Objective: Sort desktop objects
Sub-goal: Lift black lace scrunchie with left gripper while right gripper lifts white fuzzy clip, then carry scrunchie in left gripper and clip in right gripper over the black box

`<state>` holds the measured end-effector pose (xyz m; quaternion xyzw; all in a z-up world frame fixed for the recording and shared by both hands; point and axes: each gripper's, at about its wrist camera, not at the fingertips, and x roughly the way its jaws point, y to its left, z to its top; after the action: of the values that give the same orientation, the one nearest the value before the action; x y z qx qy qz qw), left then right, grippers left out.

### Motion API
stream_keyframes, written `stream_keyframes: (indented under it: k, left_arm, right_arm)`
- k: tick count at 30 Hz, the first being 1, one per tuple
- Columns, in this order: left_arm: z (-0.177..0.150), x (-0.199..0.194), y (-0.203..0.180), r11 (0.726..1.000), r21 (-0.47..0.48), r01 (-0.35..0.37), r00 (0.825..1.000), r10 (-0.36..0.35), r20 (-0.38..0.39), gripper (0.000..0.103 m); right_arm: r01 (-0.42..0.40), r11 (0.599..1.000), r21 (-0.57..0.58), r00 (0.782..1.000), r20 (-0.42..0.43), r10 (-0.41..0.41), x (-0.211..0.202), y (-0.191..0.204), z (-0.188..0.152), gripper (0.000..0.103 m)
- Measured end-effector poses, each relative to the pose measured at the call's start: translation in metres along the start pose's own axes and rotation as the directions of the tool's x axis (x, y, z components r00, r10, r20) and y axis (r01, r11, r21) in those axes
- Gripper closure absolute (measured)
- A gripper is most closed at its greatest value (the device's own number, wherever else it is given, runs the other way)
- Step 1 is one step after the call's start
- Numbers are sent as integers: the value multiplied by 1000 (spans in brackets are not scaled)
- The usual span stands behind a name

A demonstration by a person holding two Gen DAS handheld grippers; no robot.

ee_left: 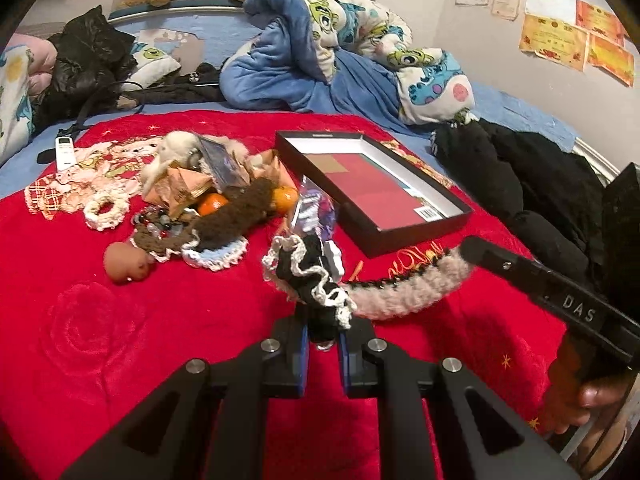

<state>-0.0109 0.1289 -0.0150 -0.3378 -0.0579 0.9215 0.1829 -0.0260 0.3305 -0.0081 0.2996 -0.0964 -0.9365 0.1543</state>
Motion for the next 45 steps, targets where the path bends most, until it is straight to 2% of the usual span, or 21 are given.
stream_keyframes:
  k: [5,10,12,16,19,20,21,22,23,27,28,30,31,36,41,45]
  left_arm:
    - [-3,5,-1,1000,-5,7,1000,-8,-20,91]
    - [-4,8,0,1000,-3,10,999,-10,-33,91]
    - [-3,7,1,1000,-5,17,999,-17,-29,91]
    - [-2,3,3,1000,-7,21,1000,-21,-22,91]
    - [-1,4,5,1000,-11,21,999,-21,-24,91]
    - [-1,3,6,1000,-12,20,999,-21,-25,91]
    - [-1,4,6,1000,-13,19,999,-20,-27,91]
    - [-2,4,7,1000,-14,19,999,-19,-28,91]
    - [-2,4,7,1000,-14,19,999,-19,-30,91]
    - [-2,4,7,1000,-17,19,999,-20,-32,91]
    - [-2,5,7,1000,-17,20,999,-21,-32,91]
    - [-2,5,6,1000,-14,20,999,-20,-33,91]
    - [-2,5,6,1000,-12,20,999,-21,-35,91]
    - [-3,7,5,1000,-11,24,999,-24,-40,91]
    - [-4,7,5,1000,-11,24,999,-25,-40,91]
    - [-4,6,5,1000,-10,23,999,-23,-33,91]
  right_arm:
    - [-39,999,24,998,-46,40,8,-2,-4,82]
    - [-30,999,-39,988,-151,24,39,17,-19,82]
    - [-23,998,-66,982,-191,10,51,25,-28,88]
    - [-31,988,-150,978,-210,-1,56,42,-33,89]
    - [-2,978,-209,976,-215,-44,57,48,-34,88]
    - [8,973,-231,975,-212,-59,57,49,-34,78]
    - [29,965,-259,974,-209,-85,58,51,-35,63]
    - [42,959,-280,971,-216,-106,60,51,-37,57]
    - [52,954,-294,968,-220,-121,62,49,-38,55]
    - [96,946,-309,964,-209,-166,66,46,-39,56]
    - [110,948,-299,961,-213,-179,67,44,-39,57]
    - [163,945,-284,948,-221,-230,73,36,-38,67]
    - [169,947,-272,943,-235,-235,76,31,-37,67]
    - [150,957,-250,940,-265,-216,80,25,-35,68]
    - [156,950,-270,947,-233,-222,75,32,-36,73]
    - [143,961,-238,958,-211,-195,69,31,-32,76]
